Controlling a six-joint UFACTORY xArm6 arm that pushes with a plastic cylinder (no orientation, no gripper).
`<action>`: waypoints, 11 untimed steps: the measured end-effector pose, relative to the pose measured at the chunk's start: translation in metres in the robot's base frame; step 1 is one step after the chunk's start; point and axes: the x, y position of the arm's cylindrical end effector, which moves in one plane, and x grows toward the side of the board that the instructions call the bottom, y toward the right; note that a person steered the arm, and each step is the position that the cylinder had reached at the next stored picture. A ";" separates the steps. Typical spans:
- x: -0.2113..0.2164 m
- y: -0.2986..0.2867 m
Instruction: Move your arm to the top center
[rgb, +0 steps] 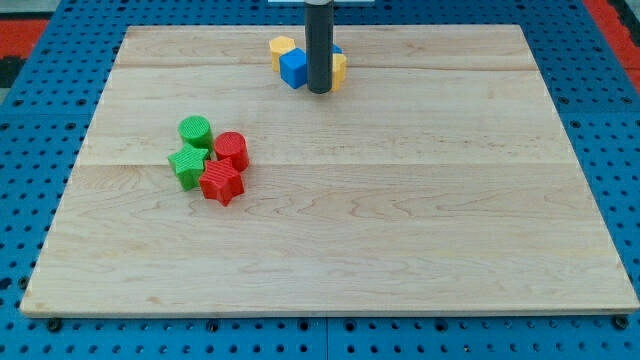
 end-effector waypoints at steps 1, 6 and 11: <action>0.000 0.000; 0.037 -0.018; -0.105 0.067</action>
